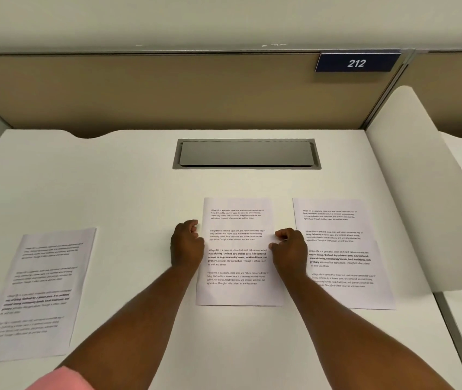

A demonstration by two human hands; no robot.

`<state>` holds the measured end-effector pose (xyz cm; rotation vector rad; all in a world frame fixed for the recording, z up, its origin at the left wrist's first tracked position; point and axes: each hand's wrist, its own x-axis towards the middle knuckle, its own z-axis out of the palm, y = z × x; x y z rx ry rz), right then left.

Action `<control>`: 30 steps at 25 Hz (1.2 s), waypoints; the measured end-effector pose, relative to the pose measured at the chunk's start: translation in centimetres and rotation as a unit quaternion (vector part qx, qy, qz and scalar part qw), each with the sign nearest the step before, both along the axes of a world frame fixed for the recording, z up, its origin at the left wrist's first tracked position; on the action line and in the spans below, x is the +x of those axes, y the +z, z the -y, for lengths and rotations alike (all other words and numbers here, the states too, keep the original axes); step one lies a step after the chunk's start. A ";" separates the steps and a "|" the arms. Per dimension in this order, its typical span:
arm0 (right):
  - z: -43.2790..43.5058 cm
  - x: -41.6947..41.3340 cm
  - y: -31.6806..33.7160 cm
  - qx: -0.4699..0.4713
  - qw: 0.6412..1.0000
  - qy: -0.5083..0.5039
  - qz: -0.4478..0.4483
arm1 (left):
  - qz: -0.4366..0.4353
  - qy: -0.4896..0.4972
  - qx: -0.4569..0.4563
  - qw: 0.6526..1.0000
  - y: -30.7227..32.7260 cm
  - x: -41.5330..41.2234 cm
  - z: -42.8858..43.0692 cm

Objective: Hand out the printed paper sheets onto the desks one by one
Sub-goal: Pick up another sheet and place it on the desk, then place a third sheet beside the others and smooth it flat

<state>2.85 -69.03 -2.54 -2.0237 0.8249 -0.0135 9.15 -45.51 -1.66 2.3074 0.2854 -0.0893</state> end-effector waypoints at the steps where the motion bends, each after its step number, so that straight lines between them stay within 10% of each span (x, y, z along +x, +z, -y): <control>1: -0.1 -0.2 0.1 -0.022 1.000 0.020 0.003 | 0.001 -0.004 -0.002 1.000 0.2 -0.1 0.0; 10: -2.9 -2.8 1.0 -0.271 0.934 0.233 0.015 | 0.037 -0.152 0.120 0.980 -0.1 -2.9 -3.8; 30: -24.0 -3.3 1.2 -0.317 0.904 0.286 -0.014 | 0.082 -0.290 0.245 0.922 1.3 -3.5 -26.2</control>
